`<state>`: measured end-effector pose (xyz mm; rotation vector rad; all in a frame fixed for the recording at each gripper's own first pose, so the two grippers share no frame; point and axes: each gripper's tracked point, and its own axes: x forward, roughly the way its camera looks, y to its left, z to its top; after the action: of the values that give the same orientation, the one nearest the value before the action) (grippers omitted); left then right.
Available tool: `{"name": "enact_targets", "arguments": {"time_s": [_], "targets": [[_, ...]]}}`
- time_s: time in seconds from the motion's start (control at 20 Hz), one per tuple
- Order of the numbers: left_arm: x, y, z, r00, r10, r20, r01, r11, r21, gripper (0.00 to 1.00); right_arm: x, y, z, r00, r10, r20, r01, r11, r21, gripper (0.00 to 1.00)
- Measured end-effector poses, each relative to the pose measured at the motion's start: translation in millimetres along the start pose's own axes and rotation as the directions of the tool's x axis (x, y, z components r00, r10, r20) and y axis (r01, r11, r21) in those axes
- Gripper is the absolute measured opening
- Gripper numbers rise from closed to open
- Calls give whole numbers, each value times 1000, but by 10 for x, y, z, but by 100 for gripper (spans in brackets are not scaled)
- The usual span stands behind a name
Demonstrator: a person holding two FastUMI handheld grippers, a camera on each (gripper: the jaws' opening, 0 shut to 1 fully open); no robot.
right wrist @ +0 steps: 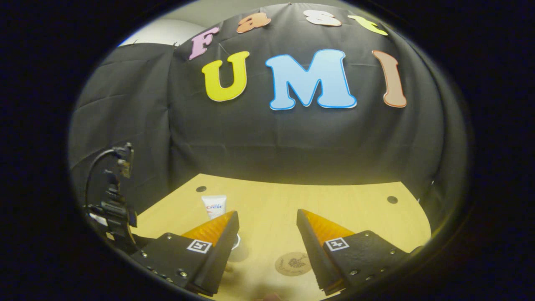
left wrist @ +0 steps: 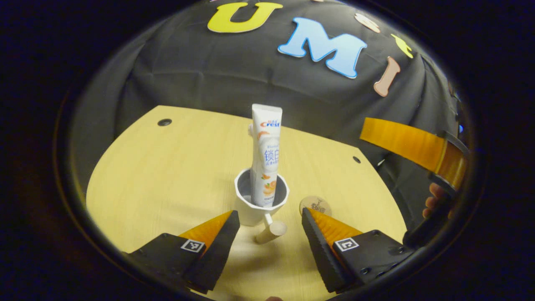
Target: Put the toothbrush and toothpaste on the desktop into the cup, then pick up the cup and place it on the coaster on the desktop.
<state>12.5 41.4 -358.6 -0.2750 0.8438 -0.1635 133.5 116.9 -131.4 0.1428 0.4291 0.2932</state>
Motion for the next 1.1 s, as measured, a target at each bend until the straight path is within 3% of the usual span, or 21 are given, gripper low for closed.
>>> {"name": "enact_targets", "arguments": {"time_s": [0.15, 0.3, 0.5, 0.65, 0.8, 0.85, 0.9, 1.0, 1.05, 1.1], "targets": [[152, 47, -49, 997, 44, -66, -43, 999, 14, 100, -63, -128, -61, 1000, -20, -20, 20, 1000, 2, 83], [277, 79, -93, 989, 67, -133, -67, 998, 6, 94, -100, -226, -171, 998, -30, -56, 30, 1000, -1, 83], [400, 125, -137, 973, 111, -200, -109, 994, 23, 99, -133, -353, -319, 994, -37, -103, 39, 999, 19, 83], [516, 152, -235, 961, 126, -245, -127, 992, 13, 90, -175, -465, -410, 990, -45, -131, 49, 998, 30, 83], [617, 224, -278, 950, 160, -268, -160, 987, 22, 89, -216, -576, -488, 987, -55, -151, 62, 997, 44, 83], [654, 231, -304, 945, 170, -278, -171, 985, 22, 81, -238, -620, -509, 986, -59, -156, 67, 997, 49, 83], [680, 257, -326, 940, 184, -286, -184, 982, 27, 89, -265, -671, -572, 984, -65, -164, 75, 996, 54, 83], [696, 295, -341, 934, 202, -294, -202, 979, 31, 82, -302, -759, -615, 981, -76, -176, 90, 993, 71, 83], [717, 311, -339, 931, 205, -301, -205, 978, 32, 71, -326, -791, -637, 980, -78, -182, 94, 992, 83, 83], [720, 306, -356, 928, 211, -308, -210, 977, 35, 68, -337, -815, -661, 979, -80, -188, 99, 991, 95, 83]]}}
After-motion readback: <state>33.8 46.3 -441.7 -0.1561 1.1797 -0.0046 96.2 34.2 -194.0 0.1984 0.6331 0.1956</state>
